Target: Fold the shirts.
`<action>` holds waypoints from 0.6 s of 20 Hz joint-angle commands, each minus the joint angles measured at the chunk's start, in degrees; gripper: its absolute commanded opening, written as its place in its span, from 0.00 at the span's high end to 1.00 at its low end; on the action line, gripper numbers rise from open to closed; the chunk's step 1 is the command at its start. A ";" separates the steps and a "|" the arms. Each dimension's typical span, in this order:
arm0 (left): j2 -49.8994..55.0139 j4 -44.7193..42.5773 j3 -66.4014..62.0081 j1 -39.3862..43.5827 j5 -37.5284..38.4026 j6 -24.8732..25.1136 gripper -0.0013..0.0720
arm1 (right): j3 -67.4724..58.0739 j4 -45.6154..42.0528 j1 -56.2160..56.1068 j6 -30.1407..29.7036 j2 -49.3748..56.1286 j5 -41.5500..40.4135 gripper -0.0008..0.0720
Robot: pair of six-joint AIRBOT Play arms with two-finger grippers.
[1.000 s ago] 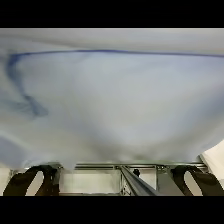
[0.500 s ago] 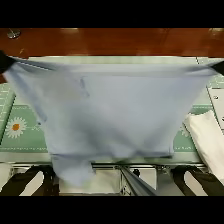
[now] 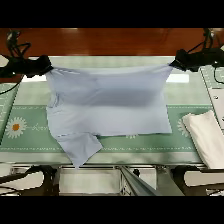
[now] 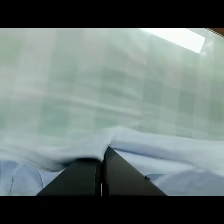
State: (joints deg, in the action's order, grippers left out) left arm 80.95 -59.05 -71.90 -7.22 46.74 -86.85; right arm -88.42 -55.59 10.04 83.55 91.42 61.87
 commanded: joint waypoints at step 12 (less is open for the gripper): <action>2.89 -8.59 3.39 -0.76 29.22 8.81 0.96 | -1.51 -13.00 -0.22 0.26 8.02 17.64 0.95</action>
State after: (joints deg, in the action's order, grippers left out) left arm 83.79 -63.13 -70.08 -7.73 70.41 -79.29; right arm -91.26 -61.76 10.11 83.05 99.24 76.82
